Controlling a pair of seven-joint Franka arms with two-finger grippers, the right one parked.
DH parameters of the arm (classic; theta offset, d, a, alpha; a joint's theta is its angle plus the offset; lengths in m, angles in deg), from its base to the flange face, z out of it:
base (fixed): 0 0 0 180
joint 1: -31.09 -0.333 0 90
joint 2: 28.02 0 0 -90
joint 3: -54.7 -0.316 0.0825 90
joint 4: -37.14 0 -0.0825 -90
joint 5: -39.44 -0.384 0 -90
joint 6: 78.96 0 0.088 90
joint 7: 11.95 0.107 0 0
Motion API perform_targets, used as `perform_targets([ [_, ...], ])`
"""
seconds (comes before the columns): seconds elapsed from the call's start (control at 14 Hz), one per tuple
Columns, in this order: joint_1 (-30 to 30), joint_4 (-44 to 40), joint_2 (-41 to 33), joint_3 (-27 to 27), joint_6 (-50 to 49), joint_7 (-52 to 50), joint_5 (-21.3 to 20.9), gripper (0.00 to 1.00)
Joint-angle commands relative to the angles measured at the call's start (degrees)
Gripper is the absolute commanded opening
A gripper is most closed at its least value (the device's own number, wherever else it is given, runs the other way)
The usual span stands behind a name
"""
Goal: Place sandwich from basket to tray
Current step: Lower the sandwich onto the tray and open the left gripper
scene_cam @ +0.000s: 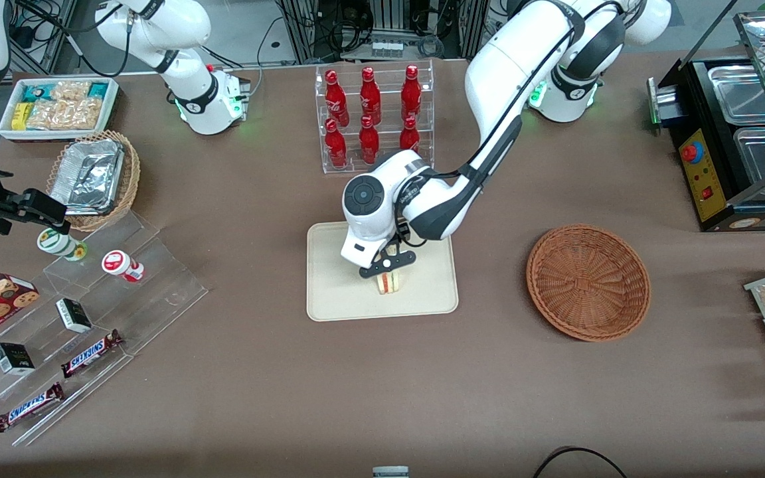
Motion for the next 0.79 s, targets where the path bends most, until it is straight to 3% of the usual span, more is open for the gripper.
perform_targets([
  [0.0, 0.27, -0.95, -2.5, -0.41, -3.04, -0.68, -0.16, 1.0],
  [0.43, -2.45, -0.86, -9.0, -0.24, -8.93, 0.28, 1.77, 1.0],
  [0.71, -6.21, -2.88, -10.59, -0.24, -13.59, 9.67, 5.11, 1.0],
])
